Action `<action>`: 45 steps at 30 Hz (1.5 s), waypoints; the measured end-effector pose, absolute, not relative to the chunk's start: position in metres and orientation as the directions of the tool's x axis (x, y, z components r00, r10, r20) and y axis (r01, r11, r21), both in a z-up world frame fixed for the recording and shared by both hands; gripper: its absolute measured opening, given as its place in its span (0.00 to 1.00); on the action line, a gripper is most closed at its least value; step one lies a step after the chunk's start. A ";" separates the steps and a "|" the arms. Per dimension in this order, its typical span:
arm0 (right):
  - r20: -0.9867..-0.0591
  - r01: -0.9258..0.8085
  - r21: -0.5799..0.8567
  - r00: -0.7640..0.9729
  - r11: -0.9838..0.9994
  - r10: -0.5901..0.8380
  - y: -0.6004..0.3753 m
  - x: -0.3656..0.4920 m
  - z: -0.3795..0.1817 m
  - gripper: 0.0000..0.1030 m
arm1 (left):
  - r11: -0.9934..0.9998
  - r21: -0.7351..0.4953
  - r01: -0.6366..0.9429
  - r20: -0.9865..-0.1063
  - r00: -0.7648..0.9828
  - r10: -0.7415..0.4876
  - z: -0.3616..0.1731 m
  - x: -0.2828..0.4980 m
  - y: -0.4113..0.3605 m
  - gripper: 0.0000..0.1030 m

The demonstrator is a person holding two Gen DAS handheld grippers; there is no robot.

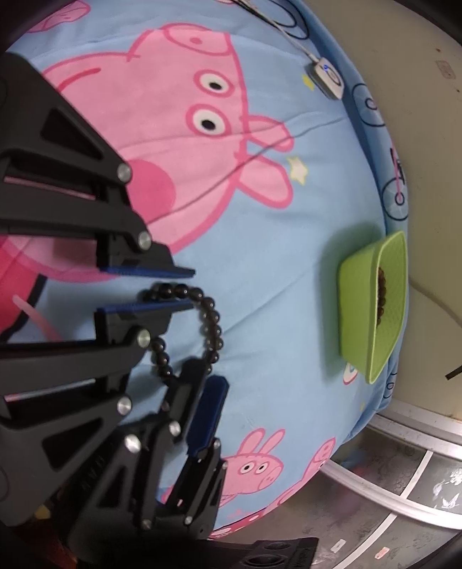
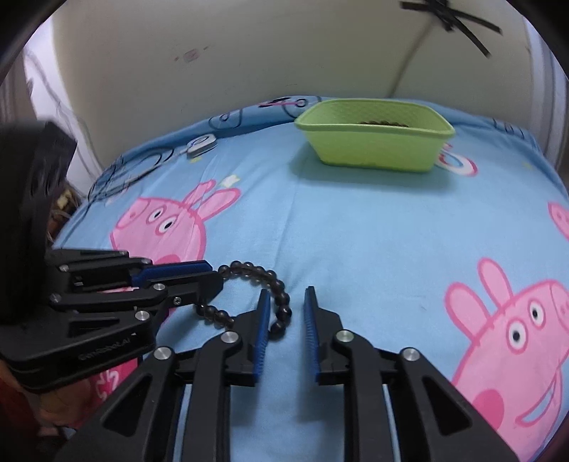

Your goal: Organize jewelry

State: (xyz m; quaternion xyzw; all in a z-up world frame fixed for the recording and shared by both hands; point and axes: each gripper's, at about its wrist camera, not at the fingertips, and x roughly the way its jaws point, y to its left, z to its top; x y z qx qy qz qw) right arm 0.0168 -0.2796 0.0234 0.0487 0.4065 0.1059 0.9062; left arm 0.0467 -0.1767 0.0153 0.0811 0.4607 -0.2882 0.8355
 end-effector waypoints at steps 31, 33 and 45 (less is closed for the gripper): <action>-0.502 0.027 0.446 0.835 0.894 0.225 -0.382 0.126 0.077 0.00 | 0.867 -0.059 0.495 -0.721 0.579 -0.380 0.085 0.186 -0.231 0.20; -0.497 0.028 0.463 0.836 0.886 0.233 -0.372 0.098 0.070 0.00 | 0.864 -0.055 0.501 -0.729 0.571 -0.378 0.077 0.160 -0.218 0.21; -0.572 0.131 0.551 0.779 0.824 0.259 -0.321 -0.010 0.015 0.00 | 0.890 -0.010 0.455 -0.794 0.538 -0.284 0.015 0.050 -0.160 0.21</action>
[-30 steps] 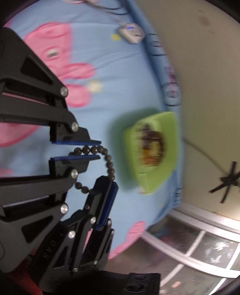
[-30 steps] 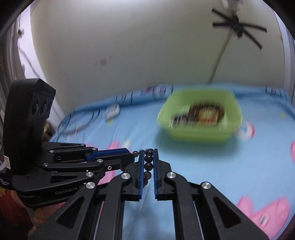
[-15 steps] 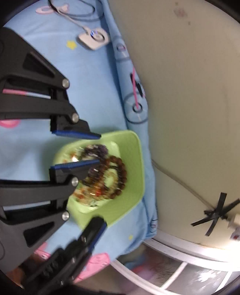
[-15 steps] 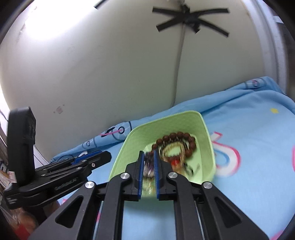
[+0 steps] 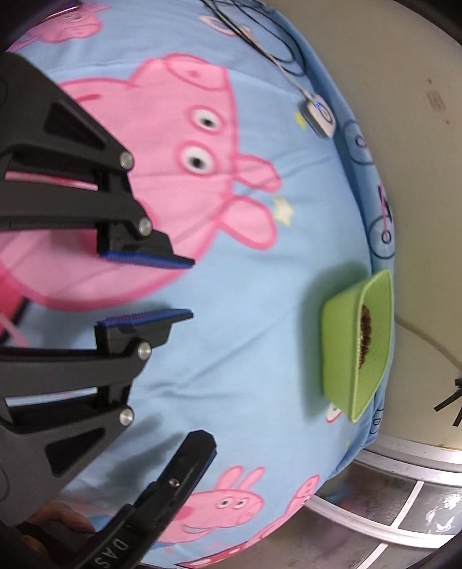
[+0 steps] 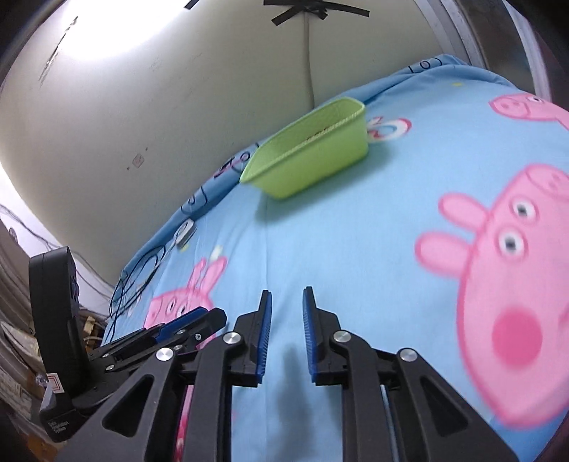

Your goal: Organize jewelry

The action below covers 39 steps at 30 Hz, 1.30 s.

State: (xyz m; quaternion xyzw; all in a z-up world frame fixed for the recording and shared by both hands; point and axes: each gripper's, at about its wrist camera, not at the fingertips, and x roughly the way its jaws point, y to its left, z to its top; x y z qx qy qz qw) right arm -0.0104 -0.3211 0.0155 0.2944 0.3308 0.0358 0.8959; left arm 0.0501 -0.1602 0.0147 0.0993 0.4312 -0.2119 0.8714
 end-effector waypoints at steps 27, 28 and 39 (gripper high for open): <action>-0.540 0.064 0.492 0.805 0.868 0.246 -0.286 -0.041 0.018 0.20 | 0.911 0.097 0.400 -0.736 0.645 -0.205 0.011 0.002 -0.146 0.35; -0.538 0.064 0.495 0.805 0.867 0.248 -0.286 -0.041 0.018 0.20 | 0.911 0.100 0.399 -0.735 0.647 -0.202 0.011 0.002 -0.146 0.35; -0.532 0.072 0.539 0.802 0.839 0.273 -0.295 -0.038 0.014 0.20 | 0.919 0.107 0.378 -0.728 0.659 -0.186 0.013 0.003 -0.143 0.45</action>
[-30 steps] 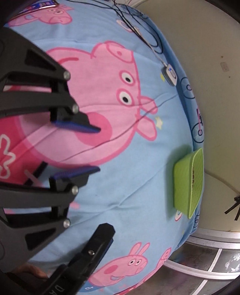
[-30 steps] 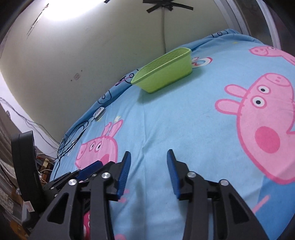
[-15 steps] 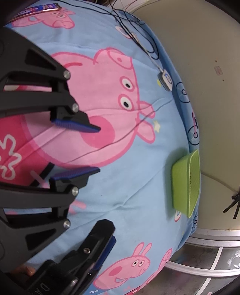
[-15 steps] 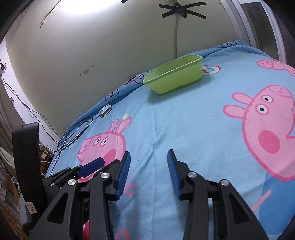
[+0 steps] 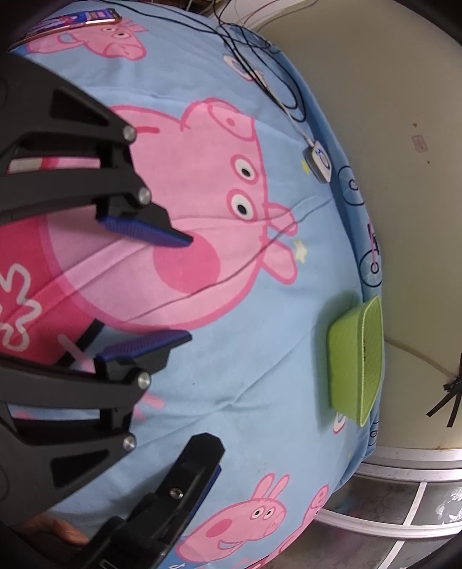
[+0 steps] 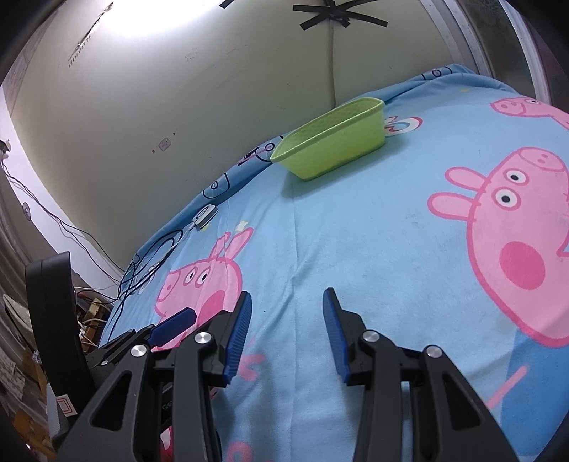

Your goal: Organize jewelry

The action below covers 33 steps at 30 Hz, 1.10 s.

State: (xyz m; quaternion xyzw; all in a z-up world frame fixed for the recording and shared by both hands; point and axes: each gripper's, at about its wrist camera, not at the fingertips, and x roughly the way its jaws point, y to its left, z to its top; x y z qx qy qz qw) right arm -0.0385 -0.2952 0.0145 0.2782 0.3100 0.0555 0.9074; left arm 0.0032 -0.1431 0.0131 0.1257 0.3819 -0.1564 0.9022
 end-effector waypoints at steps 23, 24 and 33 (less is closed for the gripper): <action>-0.525 0.069 0.548 0.804 0.834 0.279 -0.296 -0.039 0.013 0.20 | 0.932 0.113 0.345 -0.686 0.705 -0.178 0.023 -0.001 -0.137 0.80; -0.525 0.069 0.548 0.804 0.834 0.278 -0.296 -0.039 0.013 0.20 | 0.932 0.112 0.344 -0.684 0.708 -0.179 0.024 -0.001 -0.137 0.81; -0.517 0.069 0.555 0.810 0.829 0.278 -0.297 -0.040 0.013 0.20 | 0.943 0.113 0.313 -0.684 0.713 -0.155 0.025 0.002 -0.131 0.94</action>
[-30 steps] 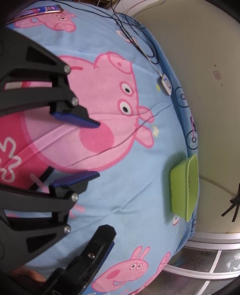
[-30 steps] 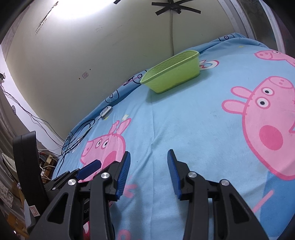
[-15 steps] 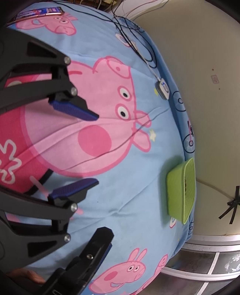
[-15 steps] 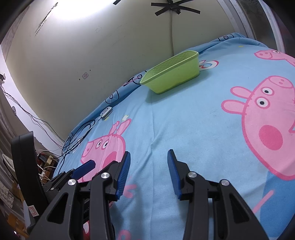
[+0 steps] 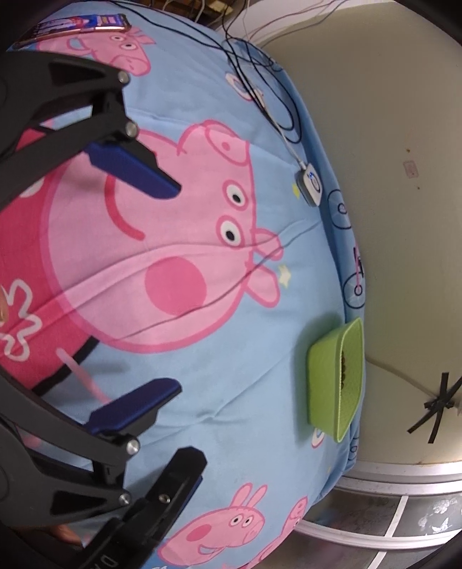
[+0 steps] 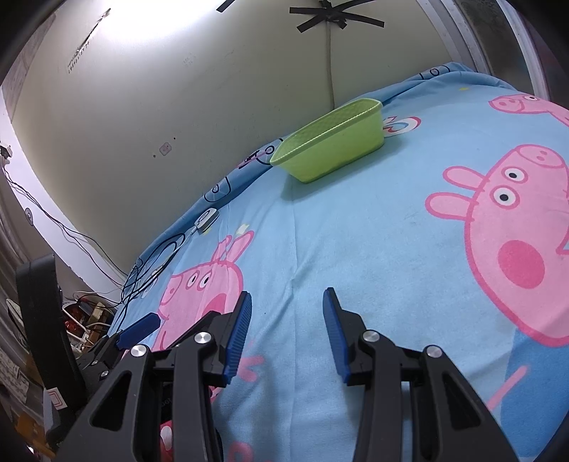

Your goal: Organize jewelry

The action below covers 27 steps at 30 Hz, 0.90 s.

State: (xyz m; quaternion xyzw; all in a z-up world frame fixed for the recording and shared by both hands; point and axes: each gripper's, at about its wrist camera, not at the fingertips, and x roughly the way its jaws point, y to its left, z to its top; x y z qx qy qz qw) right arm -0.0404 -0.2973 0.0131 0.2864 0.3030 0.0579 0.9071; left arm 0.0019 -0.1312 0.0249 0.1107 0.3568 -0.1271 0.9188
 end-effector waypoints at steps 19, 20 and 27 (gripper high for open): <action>-0.515 0.077 0.559 0.813 0.826 0.273 -0.299 -0.041 0.014 0.20 | 0.942 0.076 0.328 -0.720 0.671 -0.175 0.018 0.007 -0.127 0.94; -0.515 0.077 0.559 0.813 0.826 0.273 -0.299 -0.041 0.014 0.20 | 0.945 0.079 0.319 -0.727 0.667 -0.165 0.016 0.009 -0.127 0.94; -0.518 0.077 0.560 0.810 0.825 0.276 -0.299 -0.040 0.013 0.20 | 0.954 0.086 0.287 -0.722 0.678 -0.139 0.015 0.010 -0.123 0.94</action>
